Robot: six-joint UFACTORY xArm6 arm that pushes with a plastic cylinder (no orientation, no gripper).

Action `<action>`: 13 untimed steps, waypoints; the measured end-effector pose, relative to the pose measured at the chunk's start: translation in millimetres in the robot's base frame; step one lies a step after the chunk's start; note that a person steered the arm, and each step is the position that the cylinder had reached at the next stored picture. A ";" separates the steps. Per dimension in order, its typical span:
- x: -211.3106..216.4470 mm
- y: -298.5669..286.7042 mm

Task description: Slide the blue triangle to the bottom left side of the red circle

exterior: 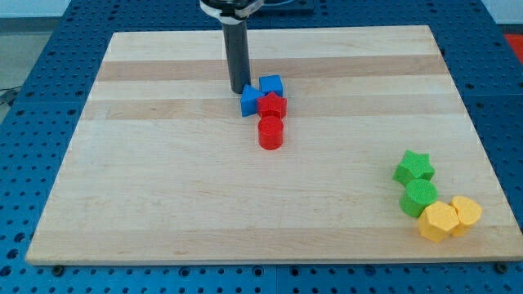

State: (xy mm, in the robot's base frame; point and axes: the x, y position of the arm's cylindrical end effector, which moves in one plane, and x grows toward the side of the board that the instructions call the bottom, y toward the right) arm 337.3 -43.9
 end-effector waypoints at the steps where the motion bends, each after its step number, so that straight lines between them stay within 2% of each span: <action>1: -4.4 8.7; 4: 22.4 7.8; 5: 25.4 -10.1; 8: 84.3 -77.3; 9: 10.1 -70.3; 10: -4.5 2.3; 13: 3.0 8.2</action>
State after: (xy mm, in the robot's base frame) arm 340.3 -35.7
